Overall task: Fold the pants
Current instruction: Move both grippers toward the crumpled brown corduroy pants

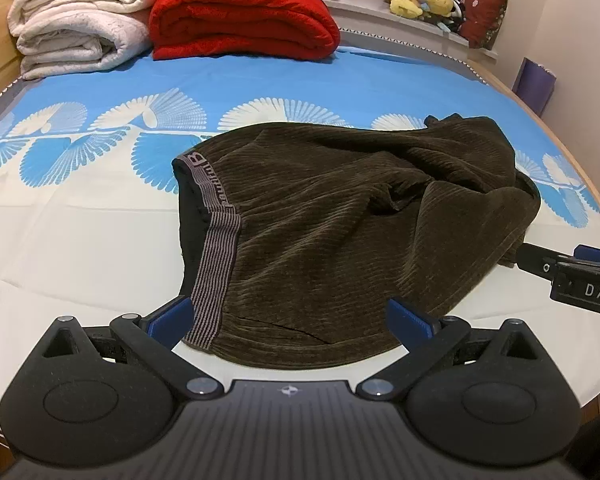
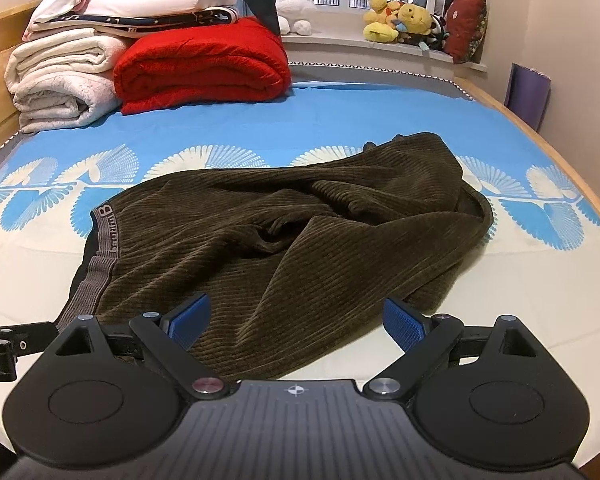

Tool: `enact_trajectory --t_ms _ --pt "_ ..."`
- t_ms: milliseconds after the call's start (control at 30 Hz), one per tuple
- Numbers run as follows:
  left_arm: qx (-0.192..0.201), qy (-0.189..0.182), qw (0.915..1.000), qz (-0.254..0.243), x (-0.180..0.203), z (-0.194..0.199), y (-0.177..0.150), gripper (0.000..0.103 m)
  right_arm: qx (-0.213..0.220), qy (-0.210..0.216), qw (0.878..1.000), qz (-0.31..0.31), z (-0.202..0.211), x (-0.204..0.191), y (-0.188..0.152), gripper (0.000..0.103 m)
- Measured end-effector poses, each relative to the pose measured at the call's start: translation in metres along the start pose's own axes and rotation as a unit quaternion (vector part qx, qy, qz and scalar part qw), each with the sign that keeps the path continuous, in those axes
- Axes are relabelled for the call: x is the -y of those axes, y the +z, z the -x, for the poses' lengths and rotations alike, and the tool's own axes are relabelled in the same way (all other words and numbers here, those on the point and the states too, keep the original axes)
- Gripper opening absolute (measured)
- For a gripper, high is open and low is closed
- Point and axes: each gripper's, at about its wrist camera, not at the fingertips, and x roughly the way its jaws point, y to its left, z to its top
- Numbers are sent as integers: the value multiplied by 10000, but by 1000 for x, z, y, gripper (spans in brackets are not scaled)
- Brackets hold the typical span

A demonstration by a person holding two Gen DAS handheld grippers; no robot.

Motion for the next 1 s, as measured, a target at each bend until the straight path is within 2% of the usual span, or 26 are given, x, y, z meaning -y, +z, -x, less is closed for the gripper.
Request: enact_trajectory --t_ms 1000 --pt "-14 -31 10000 -2 3 0 1 103 -78 55 9999 -47 -1 1 0 94"
